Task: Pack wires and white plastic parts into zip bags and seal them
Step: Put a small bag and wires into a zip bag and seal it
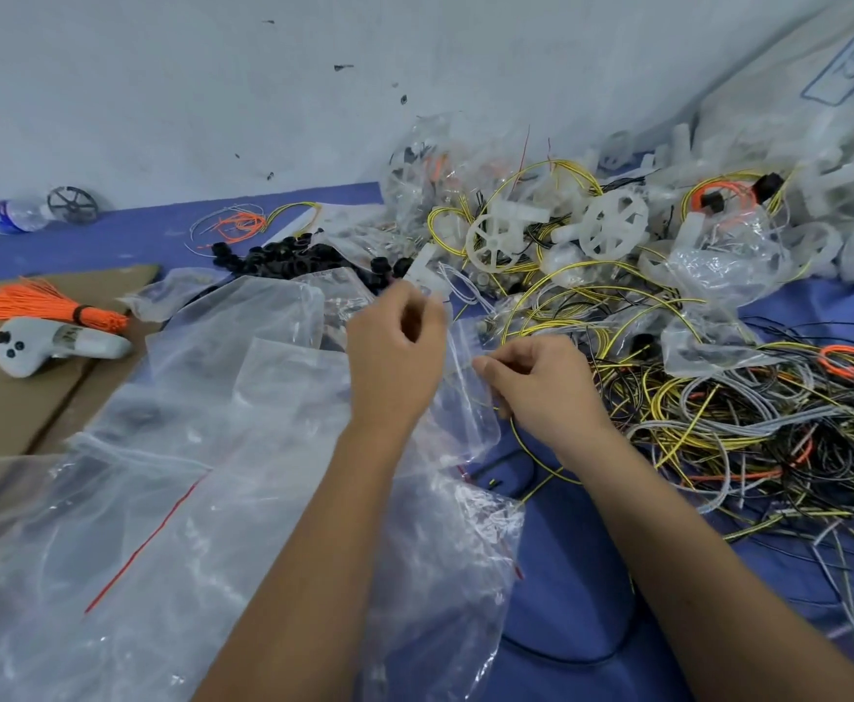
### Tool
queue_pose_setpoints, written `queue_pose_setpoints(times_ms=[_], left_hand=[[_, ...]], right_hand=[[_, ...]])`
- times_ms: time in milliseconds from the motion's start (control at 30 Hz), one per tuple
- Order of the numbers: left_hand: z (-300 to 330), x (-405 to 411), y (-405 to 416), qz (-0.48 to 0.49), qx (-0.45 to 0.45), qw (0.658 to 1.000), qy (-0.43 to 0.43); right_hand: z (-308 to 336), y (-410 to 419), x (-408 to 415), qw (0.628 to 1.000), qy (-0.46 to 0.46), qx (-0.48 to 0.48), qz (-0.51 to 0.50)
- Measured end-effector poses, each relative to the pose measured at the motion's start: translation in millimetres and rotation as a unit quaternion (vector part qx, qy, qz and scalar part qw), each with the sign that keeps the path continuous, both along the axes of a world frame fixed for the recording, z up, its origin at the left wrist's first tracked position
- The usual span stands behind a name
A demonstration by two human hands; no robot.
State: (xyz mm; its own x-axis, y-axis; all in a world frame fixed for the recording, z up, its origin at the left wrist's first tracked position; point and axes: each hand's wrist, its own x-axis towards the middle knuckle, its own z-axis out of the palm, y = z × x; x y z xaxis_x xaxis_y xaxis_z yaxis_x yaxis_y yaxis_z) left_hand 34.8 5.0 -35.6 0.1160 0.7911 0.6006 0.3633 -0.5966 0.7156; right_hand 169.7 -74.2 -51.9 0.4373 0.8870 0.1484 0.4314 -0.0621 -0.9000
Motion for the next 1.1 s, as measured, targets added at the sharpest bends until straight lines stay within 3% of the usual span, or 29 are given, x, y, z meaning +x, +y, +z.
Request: queue_pose_setpoints(times_ms=[133, 267, 400, 667, 833, 1000, 1100], left_hand=[[-32, 3, -3, -0.019, -0.054, 0.995, 0.080], [-36, -1, 4, 0.008, -0.148, 0.989, -0.016], [-36, -3, 5, 0.039, -0.188, 0.980, -0.049], [-36, -5, 9, 0.071, -0.214, 0.971, -0.076], [-37, -5, 11, 0.080, -0.206, 0.973, -0.062], [-36, -5, 9, 0.077, -0.217, 0.970, -0.074], [-36, -5, 9, 0.076, -0.217, 0.970, -0.074]], right_hand=[[4, -1, -2, 0.998, -0.011, 0.048, 0.025], [8, -6, -6, 0.987, -0.020, 0.023, 0.159], [8, -8, -4, 0.981, -0.050, -0.020, 0.189], [15, -14, 10, 0.962, 0.088, -0.069, 0.251], [22, -20, 15, 0.915, 0.225, -0.046, 0.332], [24, -16, 13, 0.962, 0.208, 0.030, 0.174], [23, -15, 14, 0.975, 0.150, 0.023, 0.160]])
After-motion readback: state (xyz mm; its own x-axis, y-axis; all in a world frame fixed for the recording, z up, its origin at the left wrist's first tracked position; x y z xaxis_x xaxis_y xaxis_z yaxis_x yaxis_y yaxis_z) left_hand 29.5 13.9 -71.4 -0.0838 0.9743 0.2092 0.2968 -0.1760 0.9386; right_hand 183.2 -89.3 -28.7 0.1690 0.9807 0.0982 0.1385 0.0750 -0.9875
